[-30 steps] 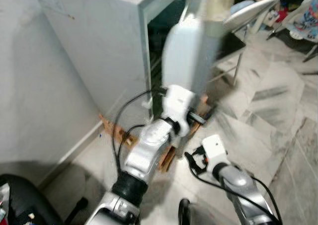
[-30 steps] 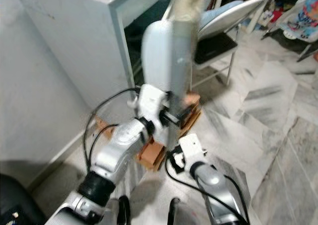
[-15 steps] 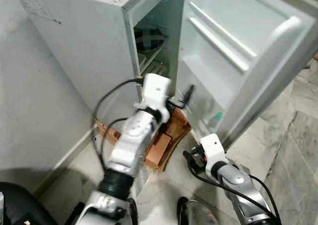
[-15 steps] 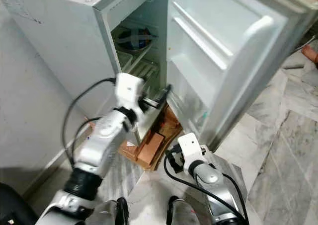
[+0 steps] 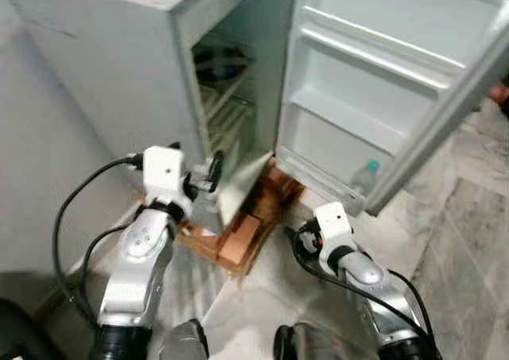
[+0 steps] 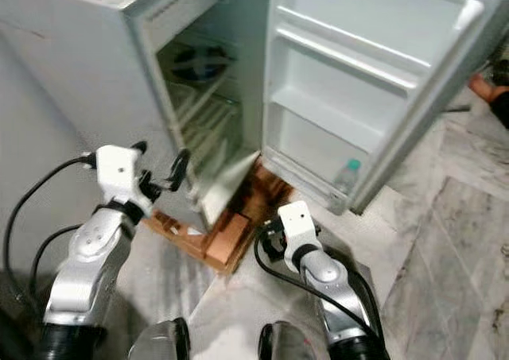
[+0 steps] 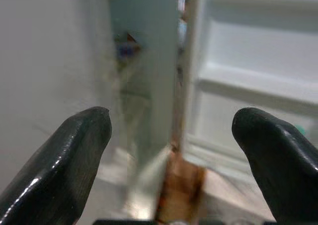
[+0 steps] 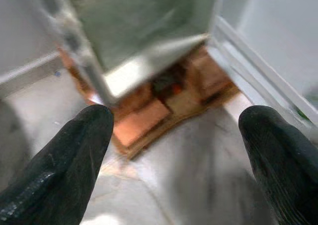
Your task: Restocking fridge
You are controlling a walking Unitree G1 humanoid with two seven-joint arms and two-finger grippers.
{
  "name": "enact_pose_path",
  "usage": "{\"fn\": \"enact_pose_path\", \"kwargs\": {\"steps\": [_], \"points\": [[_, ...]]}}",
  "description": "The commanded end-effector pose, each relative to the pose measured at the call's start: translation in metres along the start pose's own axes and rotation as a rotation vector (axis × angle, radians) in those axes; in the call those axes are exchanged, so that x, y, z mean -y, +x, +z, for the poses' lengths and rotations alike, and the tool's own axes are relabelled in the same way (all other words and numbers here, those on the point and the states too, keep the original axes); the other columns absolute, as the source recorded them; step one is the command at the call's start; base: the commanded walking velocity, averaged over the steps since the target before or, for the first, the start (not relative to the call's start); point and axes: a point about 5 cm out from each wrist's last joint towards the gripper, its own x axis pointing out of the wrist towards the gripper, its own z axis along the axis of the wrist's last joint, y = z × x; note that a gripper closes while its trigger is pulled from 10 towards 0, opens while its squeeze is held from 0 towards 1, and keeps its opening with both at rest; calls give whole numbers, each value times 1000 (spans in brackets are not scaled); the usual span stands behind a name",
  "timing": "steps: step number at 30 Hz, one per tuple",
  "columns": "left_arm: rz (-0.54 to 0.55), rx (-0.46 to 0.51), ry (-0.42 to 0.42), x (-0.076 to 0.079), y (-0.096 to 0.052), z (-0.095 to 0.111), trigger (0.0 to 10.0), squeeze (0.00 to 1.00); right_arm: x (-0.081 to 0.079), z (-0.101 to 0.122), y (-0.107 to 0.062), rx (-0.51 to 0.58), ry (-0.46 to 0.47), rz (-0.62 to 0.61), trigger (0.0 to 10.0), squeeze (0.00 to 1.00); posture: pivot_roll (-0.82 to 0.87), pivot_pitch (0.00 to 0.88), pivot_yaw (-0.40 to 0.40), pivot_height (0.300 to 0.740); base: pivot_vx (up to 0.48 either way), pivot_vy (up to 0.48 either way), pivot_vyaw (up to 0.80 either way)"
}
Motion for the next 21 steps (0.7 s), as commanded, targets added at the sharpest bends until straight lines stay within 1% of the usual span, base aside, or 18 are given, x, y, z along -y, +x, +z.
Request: {"fn": "enact_pose_path", "kwargs": {"steps": [1, 3, 4, 6, 7, 8, 10, 11, 13, 14, 16, 19, 21], "points": [[70, 12, 25, -13, -13, 5, 10000, 0, 2, 3, 1, 27, -2, -18, 10000, 0, -8, 127, 25, 740, 0, -469, 0], [93, 6, 36, -17, -18, 5, 10000, 0, 6, 7, 2, 47, 1, -35, 10000, 0, 4, 129, 22, 740, 0, -469, 0], [93, 6, 36, -17, -18, 5, 10000, 0, 6, 7, 2, 47, 1, -35, 10000, 0, 4, 129, 22, 740, 0, -469, 0], [122, 3, 67, -23, -25, 8, 10000, 0, 12, 21, 2, 132, 2, -74, 10000, 0, 12, 130, 19, 740, 0, -469, 0], [149, 2, 78, -27, -28, 9, 10000, 0, 16, 35, 2, 214, -1, -103, 10000, 0, 12, 129, 17, 740, 0, -465, 0], [149, 2, 78, -27, -28, 9, 10000, 0, 16, 35, 2, 214, -1, -103, 10000, 0, 12, 129, 17, 740, 0, -465, 0], [197, -13, 81, -33, -36, 6, 10000, 0, 22, 57, 0, 331, -24, -151, 10000, 0, 0, 133, 14, 740, 0, -465, 0], [197, -13, 81, -33, -36, 6, 10000, 0, 22, 57, 0, 331, -24, -151, 10000, 0, 0, 133, 14, 740, 0, -465, 0], [249, -49, 93, -38, -42, -4, 10000, 0, 25, 73, -1, 402, -33, -177, 10000, 0, -6, 130, 15, 740, 0, -458, 0], [249, -49, 93, -38, -42, -4, 10000, 0, 25, 73, -1, 402, -33, -177, 10000, 0, -6, 130, 15, 740, 0, -458, 0], [285, -54, 132, -40, -46, -5, 10000, 0, 24, 79, -1, 431, -50, -181, 10000, 0, -6, 130, 15, 740, 0, -450, 0], [278, -63, 116, -38, -45, -7, 10000, 0, 24, 81, 0, 444, -36, -187, 10000, 0, -6, 125, 15, 740, 0, -449, 0], [269, -68, 123, -37, -44, -8, 10000, 0, 23, 80, 0, 452, -26, -192, 10000, 0, -9, 117, 18, 740, 161, -399, 0]]}}
